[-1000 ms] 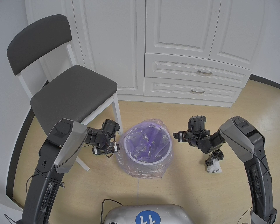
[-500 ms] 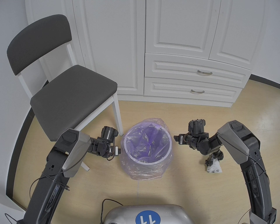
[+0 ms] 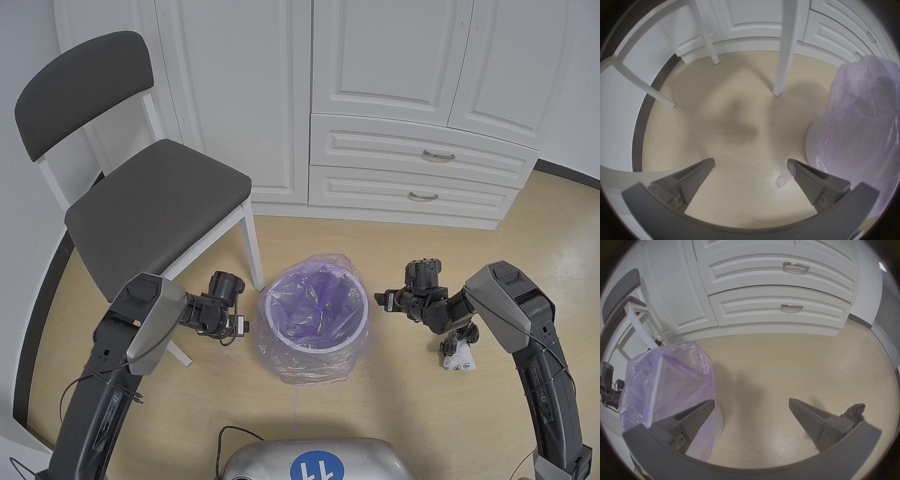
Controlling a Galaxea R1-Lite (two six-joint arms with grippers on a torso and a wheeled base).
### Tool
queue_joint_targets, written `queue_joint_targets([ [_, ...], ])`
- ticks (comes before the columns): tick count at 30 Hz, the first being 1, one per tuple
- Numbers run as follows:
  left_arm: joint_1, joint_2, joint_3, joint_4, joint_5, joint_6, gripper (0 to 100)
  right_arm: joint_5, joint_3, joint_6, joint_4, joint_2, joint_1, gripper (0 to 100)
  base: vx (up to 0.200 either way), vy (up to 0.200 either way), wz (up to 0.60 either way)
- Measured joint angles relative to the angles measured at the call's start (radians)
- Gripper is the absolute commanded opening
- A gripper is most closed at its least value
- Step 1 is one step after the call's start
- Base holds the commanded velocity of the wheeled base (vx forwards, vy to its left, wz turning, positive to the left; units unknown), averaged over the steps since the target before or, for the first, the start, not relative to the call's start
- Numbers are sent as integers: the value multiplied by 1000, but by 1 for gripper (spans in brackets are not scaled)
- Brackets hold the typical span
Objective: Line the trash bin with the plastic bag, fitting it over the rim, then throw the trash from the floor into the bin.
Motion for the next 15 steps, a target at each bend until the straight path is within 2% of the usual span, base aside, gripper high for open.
queue_joint_targets([
  [4,15,-71,106,-15,-60,10,100,1,0,0,0,0,-2,100,0,0,0],
  [8,43,-154,225,-82,-182,58,100,0,-1,0,1,-1,-4,100,0,0,0],
  [15,51,-199,272,-193,-208,89,100,1,-2,0,1,0,-6,100,0,0,0],
])
